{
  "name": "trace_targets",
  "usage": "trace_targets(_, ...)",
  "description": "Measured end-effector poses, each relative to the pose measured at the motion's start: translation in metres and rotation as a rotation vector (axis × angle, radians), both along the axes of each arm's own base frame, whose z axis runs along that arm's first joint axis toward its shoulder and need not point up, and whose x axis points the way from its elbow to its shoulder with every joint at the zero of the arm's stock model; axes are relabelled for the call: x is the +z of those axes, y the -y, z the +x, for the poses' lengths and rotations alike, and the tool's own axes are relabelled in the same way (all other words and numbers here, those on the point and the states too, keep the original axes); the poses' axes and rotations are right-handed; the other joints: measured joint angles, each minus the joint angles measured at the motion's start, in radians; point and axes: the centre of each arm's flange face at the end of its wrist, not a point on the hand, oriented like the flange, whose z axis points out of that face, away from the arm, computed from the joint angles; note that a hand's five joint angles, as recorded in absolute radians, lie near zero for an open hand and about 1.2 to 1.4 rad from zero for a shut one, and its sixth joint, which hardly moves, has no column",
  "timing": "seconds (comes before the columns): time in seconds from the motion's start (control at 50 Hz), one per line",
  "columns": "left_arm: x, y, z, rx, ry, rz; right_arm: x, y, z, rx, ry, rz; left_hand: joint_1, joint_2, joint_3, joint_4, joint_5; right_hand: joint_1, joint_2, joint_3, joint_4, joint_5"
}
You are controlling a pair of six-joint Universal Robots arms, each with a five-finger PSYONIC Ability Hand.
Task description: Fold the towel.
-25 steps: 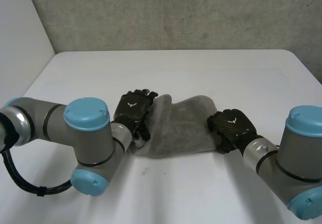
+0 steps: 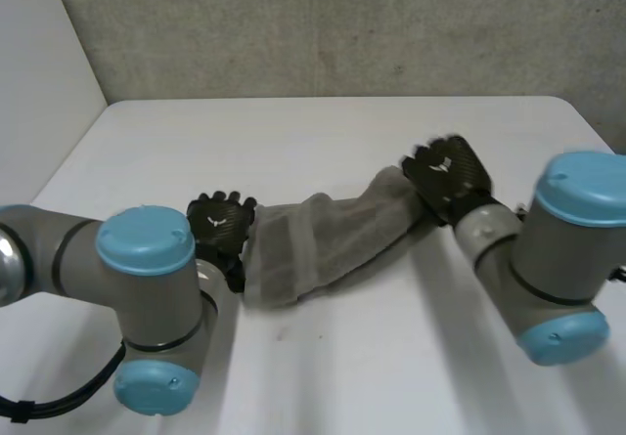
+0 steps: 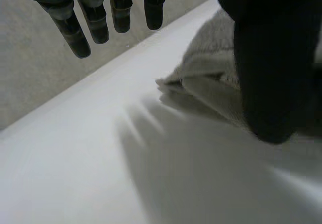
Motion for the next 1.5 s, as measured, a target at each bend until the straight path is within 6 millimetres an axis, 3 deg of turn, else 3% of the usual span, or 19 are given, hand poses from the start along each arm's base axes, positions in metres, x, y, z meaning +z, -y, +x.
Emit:
trace_targets(0.1, 0.026, -0.003, 0.007, 0.012, -0.036, -0.048, 0.018, -0.022, 0.05, 0.15, 0.001, -0.085, 0.0, 0.0, 0.0, 0.0, 0.0, 0.006, 0.0, 0.0, 0.0, 0.007)
trace_targets(0.18, 0.046, 0.001, 0.019, 0.046, -0.057, -0.084, 0.014, -0.044, 0.081, 0.273, -0.007, -0.083, 0.0, 0.0, 0.0, 0.0, 0.0, 0.006, 0.0, 0.0, 0.0, 0.009)
trace_targets(0.2, 0.057, 0.004, 0.03, 0.076, -0.069, -0.107, 0.004, -0.062, 0.099, 0.369, -0.021, -0.059, 0.0, 0.0, 0.0, 0.0, 0.0, 0.006, 0.0, 0.0, 0.0, 0.011)
trace_targets(0.24, 0.061, 0.005, 0.034, 0.089, -0.073, -0.115, 0.001, -0.067, 0.104, 0.393, -0.025, -0.051, 0.0, 0.0, 0.0, 0.0, 0.0, 0.006, 0.0, 0.0, 0.0, 0.011)
trace_targets(0.28, 0.075, 0.01, 0.051, 0.136, -0.087, -0.144, -0.017, -0.092, 0.121, 0.514, -0.051, -0.006, 0.0, 0.0, 0.0, 0.0, 0.0, 0.006, 0.0, 0.0, 0.0, 0.012)
trace_targets(0.38, 0.087, 0.016, 0.072, 0.195, -0.101, -0.171, -0.046, -0.116, 0.133, 0.627, -0.1, 0.054, 0.0, 0.0, 0.0, 0.0, 0.0, 0.006, -0.009, -0.008, -0.009, 0.009)
trace_targets(0.48, 0.091, 0.018, 0.079, 0.209, -0.108, -0.181, -0.053, -0.119, 0.132, 0.625, -0.117, 0.066, 0.0, 0.0, 0.0, 0.0, 0.0, -0.154, -0.275, -0.269, -0.277, -0.215)
trace_targets(0.54, 0.095, 0.019, 0.076, 0.192, -0.121, -0.192, -0.036, -0.113, 0.127, 0.552, -0.09, 0.053, 0.0, 0.0, 0.0, 0.0, 0.0, -0.662, -0.883, -0.89, -0.896, -0.818)
trace_targets(0.68, 0.105, 0.021, 0.06, 0.13, -0.192, -0.214, 0.012, -0.087, 0.098, 0.35, 0.075, 0.083, 0.0, 0.0, 0.0, 0.0, 0.0, -0.685, -0.94, -0.97, -0.957, -0.895)
trace_targets(0.76, 0.109, 0.022, 0.036, 0.066, -0.296, -0.193, 0.04, -0.057, 0.061, 0.196, 0.283, 0.17, 0.0, 0.0, 0.0, 0.0, 0.0, -0.685, -0.94, -0.97, -0.957, -0.896)
trace_targets(0.82, 0.107, 0.021, 0.028, 0.048, -0.322, -0.174, 0.044, -0.05, 0.052, 0.166, 0.333, 0.199, 0.0, 0.0, 0.0, 0.0, 0.0, -0.685, -0.94, -0.97, -0.957, -0.896)
trace_targets(0.84, 0.097, 0.018, 0.009, -0.006, -0.373, -0.107, 0.046, -0.038, 0.037, 0.127, 0.417, 0.272, 0.0, 0.0, 0.0, 0.001, 0.0, -0.685, -0.94, -0.97, -0.957, -0.896)
trace_targets(0.9, 0.091, 0.016, 0.0, -0.031, -0.389, -0.069, 0.043, -0.032, 0.032, 0.116, 0.451, 0.322, 0.0, 0.0, 0.0, 0.001, 0.0, -0.685, -0.94, -0.97, -0.957, -0.896)
trace_targets(0.94, 0.069, 0.009, -0.019, -0.082, -0.404, 0.04, 0.029, -0.022, 0.027, 0.119, 0.483, 0.444, 0.0, 0.0, 0.0, 0.001, 0.0, -0.685, -0.94, -0.97, -0.957, -0.896)
trace_targets(1.0, 0.057, 0.007, -0.024, -0.094, -0.4, 0.091, 0.019, -0.019, 0.028, 0.126, 0.481, 0.502, 0.0, 0.0, 0.0, 0.001, 0.0, -0.685, -0.94, -0.97, -0.957, -0.896)
trace_targets(1.02, 0.037, 0.003, -0.029, -0.095, -0.378, 0.168, 0.003, -0.016, 0.032, 0.135, 0.464, 0.582, 0.0, 0.0, 0.0, 0.0, 0.0, -0.685, -0.94, -0.97, -0.957, -0.897)
trace_targets(1.2, -0.003, -0.003, -0.016, -0.015, -0.273, 0.299, -0.044, -0.011, 0.048, 0.15, 0.373, 0.732, 0.0, 0.0, 0.0, 0.0, 0.0, -0.685, -0.94, -0.97, -0.957, -0.897)
trace_targets(1.36, -0.008, 0.0, 0.002, 0.052, -0.195, 0.294, -0.061, -0.011, 0.06, 0.185, 0.27, 0.679, -0.008, 0.0, 0.0, 0.0, 0.0, -0.698, -0.94, -0.97, -0.957, -0.899)
trace_targets(1.5, -0.004, -0.003, 0.005, 0.046, -0.156, 0.273, -0.048, -0.01, 0.063, 0.196, 0.239, 0.6, -0.013, 0.0, 0.0, -0.001, 0.0, -0.698, -0.94, -0.97, -0.957, -0.901)
